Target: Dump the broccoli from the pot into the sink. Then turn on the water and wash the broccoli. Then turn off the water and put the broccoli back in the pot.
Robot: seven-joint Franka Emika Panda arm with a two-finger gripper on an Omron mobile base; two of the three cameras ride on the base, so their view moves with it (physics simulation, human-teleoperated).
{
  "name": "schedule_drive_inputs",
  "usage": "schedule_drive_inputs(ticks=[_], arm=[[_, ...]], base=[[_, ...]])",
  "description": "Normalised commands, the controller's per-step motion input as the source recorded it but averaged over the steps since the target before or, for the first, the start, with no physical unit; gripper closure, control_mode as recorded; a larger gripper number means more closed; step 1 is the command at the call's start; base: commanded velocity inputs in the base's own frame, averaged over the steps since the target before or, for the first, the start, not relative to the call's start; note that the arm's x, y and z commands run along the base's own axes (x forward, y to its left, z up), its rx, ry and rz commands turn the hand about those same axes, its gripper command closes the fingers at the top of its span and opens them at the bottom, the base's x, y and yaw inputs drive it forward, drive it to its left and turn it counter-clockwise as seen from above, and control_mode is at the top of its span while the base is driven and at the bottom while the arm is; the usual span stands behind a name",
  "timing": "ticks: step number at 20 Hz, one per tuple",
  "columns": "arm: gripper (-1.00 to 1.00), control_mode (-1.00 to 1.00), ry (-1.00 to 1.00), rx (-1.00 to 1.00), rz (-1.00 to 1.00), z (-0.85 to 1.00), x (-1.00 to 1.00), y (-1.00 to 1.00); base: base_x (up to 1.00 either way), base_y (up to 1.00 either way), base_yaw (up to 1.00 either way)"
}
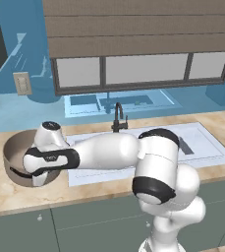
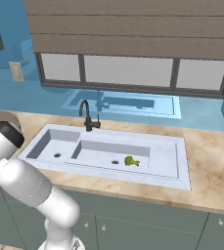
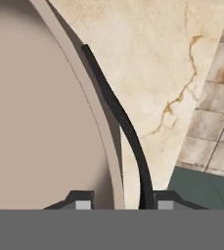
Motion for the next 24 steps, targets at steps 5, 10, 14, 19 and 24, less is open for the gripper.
schedule_drive_inputs(ticks=[5,10,14,19,24], arm=[[-1.0,-1.0,0.0,0.0,-0.05,-0.05,0.0,0.07],[-1.0,-1.0,0.0,0.0,-0.07,0.07,-0.01,0.0],[-1.0,-1.0,-0.01,0.0,-0.08,0.38,-0.1,0.0],[-1.0,-1.0,0.0,-0.01,-0.09,0.54,-0.18,-0.08],[-1.0,-1.0,-0.01,0.0,-0.09,0.62,-0.29,-0.36]], base=[[0.0,0.0,0.0],[0.0,0.0,0.0],[0.0,0.0,0.0],[0.0,0.0,0.0],[0.0,0.0,0.0]])
